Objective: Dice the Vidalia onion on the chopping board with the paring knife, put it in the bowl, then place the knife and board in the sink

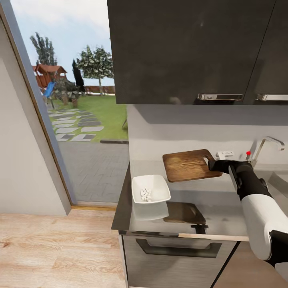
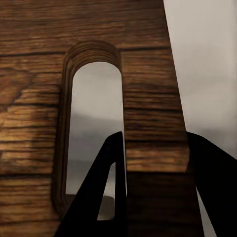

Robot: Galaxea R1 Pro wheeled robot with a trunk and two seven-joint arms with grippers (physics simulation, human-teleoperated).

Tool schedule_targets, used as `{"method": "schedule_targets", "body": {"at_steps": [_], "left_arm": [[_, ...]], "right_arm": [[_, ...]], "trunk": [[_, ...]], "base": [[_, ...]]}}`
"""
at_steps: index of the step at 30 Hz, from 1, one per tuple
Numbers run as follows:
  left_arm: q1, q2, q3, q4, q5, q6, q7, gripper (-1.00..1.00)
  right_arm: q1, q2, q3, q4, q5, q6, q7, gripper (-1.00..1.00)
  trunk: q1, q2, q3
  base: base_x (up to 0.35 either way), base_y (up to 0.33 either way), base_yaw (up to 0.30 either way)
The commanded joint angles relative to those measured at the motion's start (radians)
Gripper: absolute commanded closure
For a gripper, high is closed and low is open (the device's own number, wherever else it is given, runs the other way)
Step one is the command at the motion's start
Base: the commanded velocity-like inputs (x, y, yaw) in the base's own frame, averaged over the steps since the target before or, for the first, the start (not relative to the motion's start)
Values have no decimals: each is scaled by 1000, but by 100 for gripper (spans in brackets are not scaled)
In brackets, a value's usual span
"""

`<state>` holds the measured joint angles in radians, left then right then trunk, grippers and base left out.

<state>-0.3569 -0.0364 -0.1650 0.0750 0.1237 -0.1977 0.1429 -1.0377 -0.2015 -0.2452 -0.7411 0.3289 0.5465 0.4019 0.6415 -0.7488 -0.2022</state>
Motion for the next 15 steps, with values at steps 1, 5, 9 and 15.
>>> {"method": "schedule_targets", "body": {"at_steps": [1,5,9,15], "left_arm": [[-2,-1,-9,5,10,-8,-1,-100],[-2,-3,-8,5,10,-8,-3,-100],[-2,-3,-8,5,11,-8,-2,-100],[-2,-2,-8,5,11,-7,-2,-100]], "right_arm": [[-1,1,-3,-1,11,2,9,100],[-1,0,-5,-1,13,0,6,100],[-1,-1,-34,0,14,2,-11,100],[-1,2,-238,0,13,1,-122,100]], "trunk": [[0,-1,-2],[0,-1,-2],[0,-1,-2],[0,-1,-2]], "base": [[0,0,0],[0,0,0],[-36,-42,0],[-187,-216,0]]}}
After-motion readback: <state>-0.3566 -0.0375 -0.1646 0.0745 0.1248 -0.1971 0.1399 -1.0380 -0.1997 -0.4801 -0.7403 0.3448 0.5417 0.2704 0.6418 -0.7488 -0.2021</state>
